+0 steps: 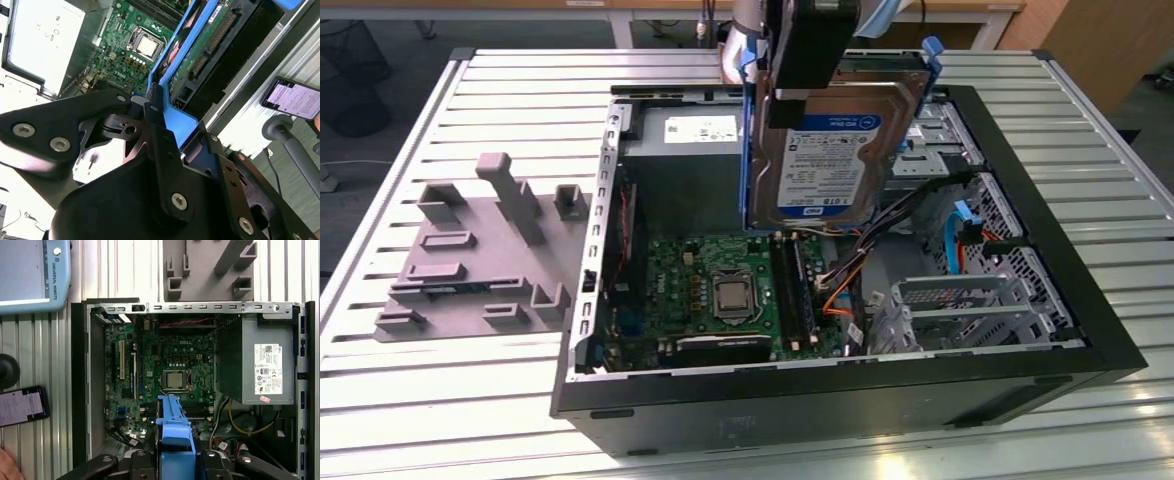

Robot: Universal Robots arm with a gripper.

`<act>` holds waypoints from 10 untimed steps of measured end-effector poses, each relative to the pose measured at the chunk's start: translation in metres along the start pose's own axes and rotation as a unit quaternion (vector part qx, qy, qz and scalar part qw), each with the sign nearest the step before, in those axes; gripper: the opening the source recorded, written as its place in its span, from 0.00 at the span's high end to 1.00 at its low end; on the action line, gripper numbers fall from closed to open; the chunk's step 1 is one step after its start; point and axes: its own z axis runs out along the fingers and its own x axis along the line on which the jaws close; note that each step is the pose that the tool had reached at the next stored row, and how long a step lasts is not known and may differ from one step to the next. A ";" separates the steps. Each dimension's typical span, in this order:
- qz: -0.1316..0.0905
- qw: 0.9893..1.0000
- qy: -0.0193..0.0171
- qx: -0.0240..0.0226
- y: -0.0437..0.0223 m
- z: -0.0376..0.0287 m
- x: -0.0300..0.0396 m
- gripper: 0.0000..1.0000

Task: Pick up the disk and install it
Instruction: 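Insert the disk into the insertion slot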

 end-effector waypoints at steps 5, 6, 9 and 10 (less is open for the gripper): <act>0.000 1.000 0.000 0.000 -0.0008 0.0000 0.0000 0.64; 0.000 1.000 0.000 0.000 -0.0010 0.0000 0.0000 0.64; 0.000 1.000 0.000 0.000 -0.0036 0.0000 -0.0001 0.64; 0.000 1.000 0.000 0.000 -0.0038 0.0000 -0.0001 0.64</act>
